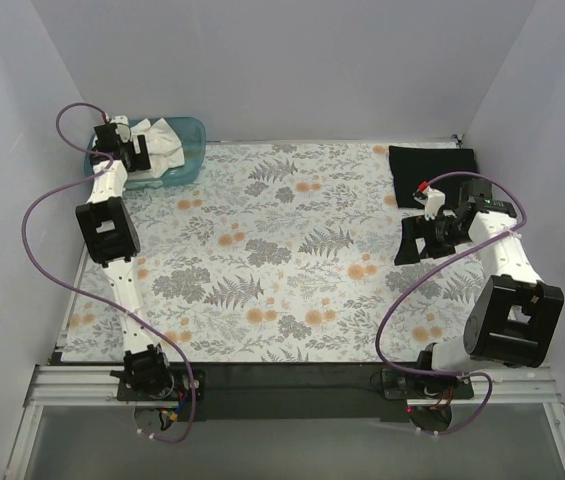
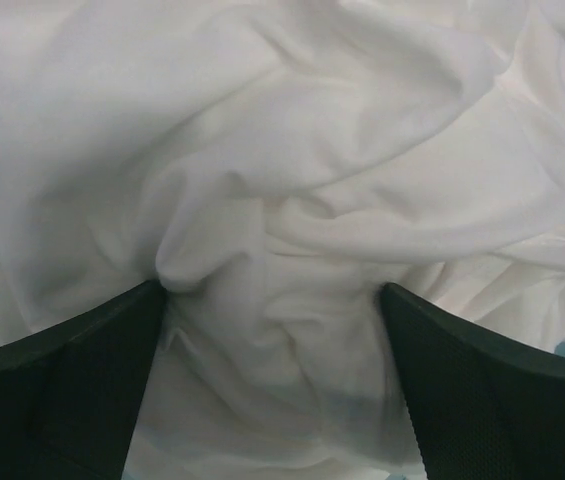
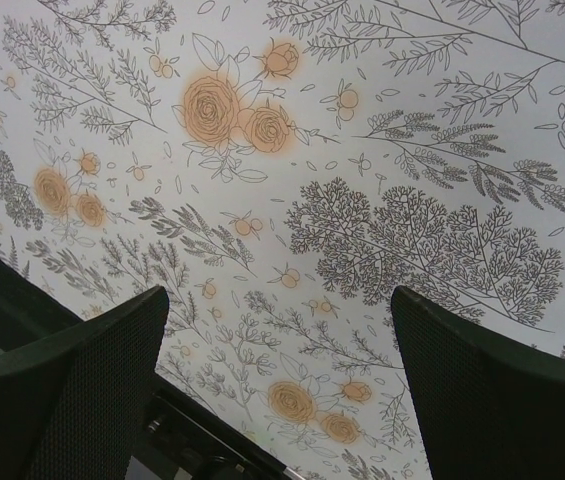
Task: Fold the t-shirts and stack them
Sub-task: Grab the tshirt from the pile
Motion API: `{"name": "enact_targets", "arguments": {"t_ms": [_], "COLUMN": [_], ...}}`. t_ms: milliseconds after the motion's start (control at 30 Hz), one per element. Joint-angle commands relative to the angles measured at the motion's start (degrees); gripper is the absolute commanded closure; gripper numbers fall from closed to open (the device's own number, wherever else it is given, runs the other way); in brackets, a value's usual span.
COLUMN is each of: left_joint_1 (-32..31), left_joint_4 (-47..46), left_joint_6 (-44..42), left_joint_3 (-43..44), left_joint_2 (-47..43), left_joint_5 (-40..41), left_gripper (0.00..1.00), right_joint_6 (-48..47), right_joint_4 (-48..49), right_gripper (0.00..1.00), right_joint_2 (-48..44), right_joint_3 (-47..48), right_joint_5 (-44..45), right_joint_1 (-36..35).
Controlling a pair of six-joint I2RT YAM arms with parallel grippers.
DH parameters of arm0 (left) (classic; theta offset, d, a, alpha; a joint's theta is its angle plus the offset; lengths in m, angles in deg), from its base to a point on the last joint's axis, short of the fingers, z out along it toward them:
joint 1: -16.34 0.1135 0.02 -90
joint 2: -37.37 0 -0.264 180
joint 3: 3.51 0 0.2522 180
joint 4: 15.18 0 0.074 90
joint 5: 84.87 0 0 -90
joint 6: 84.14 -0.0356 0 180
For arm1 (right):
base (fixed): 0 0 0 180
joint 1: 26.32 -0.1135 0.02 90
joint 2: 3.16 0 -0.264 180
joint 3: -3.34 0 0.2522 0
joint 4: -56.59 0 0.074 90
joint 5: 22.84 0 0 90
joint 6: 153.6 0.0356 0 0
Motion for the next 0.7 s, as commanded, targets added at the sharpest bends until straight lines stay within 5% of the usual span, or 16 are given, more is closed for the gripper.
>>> {"name": "enact_targets", "arguments": {"t_ms": [0,33,67,200,233,667], "left_joint_1": [-0.5,-0.5,-0.42,-0.24,-0.06,0.9], "left_joint_4": [-3.92,-3.92,-3.92,-6.02,-6.64,-21.14], "left_joint_6": [-1.4,-1.58,-1.67,-1.06,0.43,20.12], "left_joint_3": [1.2,2.78,3.32,4.55,4.73,-1.17], "left_joint_2": [1.08,2.48,2.93,3.02,2.5,-25.1], "left_joint_5": [0.2,0.12,-0.14,-0.94,-0.24,-18.77], "left_gripper": [0.16,0.23,0.44,0.95,1.0,1.0], "right_joint_6": [1.16,1.43,1.43,1.6,1.52,1.78], "right_joint_4": [0.66,0.48,0.48,0.22,0.22,0.22], "right_gripper": [0.02,0.02,0.02,0.02,0.02,0.02], "right_joint_2": [1.3,1.48,1.48,1.48,1.39,0.51], "right_joint_3": [2.45,2.54,2.8,3.5,3.59,5.35], "right_joint_5": [-0.44,-0.35,-0.26,0.35,0.53,-4.04], "right_joint_1": [-0.2,-0.2,-0.11,-0.2,-0.2,-0.29]}}
